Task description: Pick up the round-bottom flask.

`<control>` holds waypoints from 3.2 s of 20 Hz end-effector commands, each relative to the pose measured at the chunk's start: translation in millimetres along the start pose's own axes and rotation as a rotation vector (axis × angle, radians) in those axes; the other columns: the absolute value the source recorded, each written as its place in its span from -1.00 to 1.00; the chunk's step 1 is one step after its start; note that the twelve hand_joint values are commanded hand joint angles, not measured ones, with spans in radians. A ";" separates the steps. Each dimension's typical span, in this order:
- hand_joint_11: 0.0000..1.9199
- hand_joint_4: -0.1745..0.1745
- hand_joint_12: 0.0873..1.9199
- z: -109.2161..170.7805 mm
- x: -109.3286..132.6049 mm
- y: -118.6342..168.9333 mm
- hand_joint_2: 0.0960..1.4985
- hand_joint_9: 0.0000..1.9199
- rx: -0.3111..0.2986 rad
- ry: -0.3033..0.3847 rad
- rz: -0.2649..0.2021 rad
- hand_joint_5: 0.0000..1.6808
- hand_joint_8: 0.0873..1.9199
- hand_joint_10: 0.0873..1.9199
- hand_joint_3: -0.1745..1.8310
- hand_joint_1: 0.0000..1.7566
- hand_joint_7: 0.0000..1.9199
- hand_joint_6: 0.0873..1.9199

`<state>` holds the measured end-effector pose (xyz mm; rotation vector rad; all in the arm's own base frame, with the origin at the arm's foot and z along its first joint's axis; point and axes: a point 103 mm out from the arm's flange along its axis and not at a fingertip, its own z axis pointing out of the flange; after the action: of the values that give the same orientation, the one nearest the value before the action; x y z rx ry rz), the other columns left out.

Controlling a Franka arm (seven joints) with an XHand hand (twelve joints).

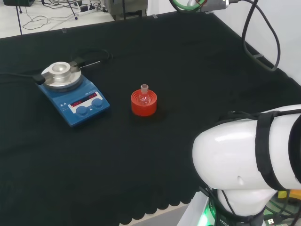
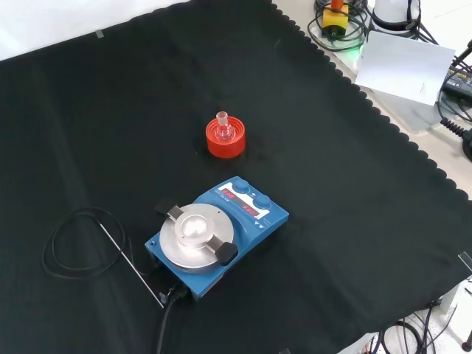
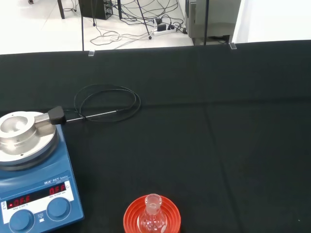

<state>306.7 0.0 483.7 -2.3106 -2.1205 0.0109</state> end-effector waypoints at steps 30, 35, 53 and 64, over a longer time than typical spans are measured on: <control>-1.00 0.05 0.27 137.7 -43.2 74.7 0.70 -0.79 0.146 0.138 0.051 -0.51 -0.56 -0.44 -0.56 -1.00 -0.94 -1.00; -1.00 0.05 0.28 167.2 -44.7 95.1 0.70 -0.79 0.156 0.152 0.048 -0.51 -0.56 -0.44 -0.56 -0.99 -0.94 -1.00; -0.98 -0.03 0.42 298.3 -3.8 79.8 0.09 -0.53 0.122 0.257 -0.042 -0.25 -0.49 -0.42 -0.61 -0.05 -0.75 -0.96; -0.98 -0.05 0.42 337.9 4.5 103.7 -0.22 -0.52 0.141 0.290 -0.047 -0.24 -0.47 -0.43 -0.25 -0.01 -0.74 -0.95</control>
<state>391.9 -9.3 161.9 -2.0713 -1.9332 -0.1547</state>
